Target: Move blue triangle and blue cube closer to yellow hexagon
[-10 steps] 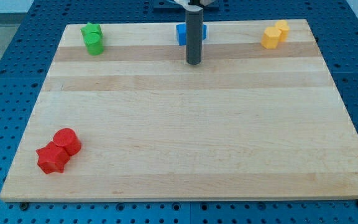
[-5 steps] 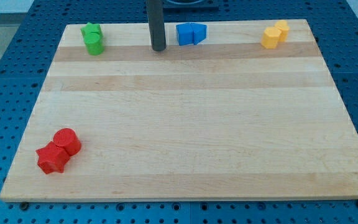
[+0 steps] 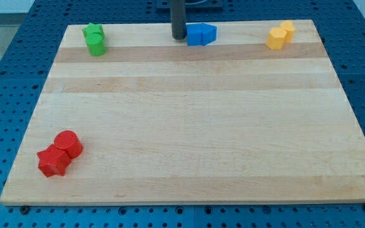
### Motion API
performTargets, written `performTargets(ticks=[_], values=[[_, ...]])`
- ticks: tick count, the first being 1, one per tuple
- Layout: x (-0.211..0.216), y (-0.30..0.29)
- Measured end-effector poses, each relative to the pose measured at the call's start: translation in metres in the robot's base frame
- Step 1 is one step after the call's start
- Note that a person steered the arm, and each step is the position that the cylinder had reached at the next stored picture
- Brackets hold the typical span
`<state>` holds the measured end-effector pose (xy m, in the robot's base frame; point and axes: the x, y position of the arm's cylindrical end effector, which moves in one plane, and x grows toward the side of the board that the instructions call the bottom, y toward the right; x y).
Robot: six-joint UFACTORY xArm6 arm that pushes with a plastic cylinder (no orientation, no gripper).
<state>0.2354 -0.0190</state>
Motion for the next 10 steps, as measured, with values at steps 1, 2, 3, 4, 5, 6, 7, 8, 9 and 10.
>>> performTargets(ticks=[1,2,3,4,5,6,7,8,9,10], values=[[0.0,0.015],[0.0,0.028],[0.0,0.038],[0.0,0.051],[0.008,0.057],[0.018,0.066],[0.019,0.081],[0.019,0.095],[0.019,0.104],[0.019,0.11]])
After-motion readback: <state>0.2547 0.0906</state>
